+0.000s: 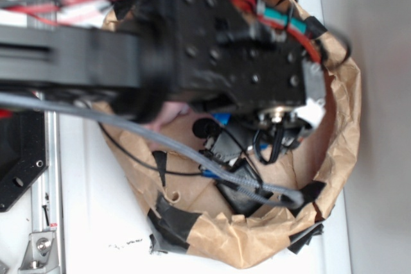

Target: Grab the blue bottle.

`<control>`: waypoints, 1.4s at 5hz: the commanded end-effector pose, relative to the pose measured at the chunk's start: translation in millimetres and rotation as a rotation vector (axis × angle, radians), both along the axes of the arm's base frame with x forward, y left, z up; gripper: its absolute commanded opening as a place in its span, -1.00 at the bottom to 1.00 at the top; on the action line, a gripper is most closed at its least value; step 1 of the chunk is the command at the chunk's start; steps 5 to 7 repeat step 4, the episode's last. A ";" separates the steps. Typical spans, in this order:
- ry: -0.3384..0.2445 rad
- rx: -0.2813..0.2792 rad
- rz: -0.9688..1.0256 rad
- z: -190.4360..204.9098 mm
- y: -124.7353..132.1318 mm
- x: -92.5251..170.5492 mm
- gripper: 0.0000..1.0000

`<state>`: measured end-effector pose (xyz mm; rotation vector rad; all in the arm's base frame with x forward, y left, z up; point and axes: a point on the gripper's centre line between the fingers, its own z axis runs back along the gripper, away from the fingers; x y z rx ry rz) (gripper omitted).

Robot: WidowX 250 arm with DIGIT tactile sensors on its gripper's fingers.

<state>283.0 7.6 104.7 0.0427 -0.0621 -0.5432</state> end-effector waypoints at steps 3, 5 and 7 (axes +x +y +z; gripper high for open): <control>-0.182 0.009 0.826 107.9 3.4 -15.4 -1.00; -0.169 0.003 0.835 106.8 4.7 -15.8 -1.00; -0.169 0.003 0.835 106.8 4.7 -15.8 -1.00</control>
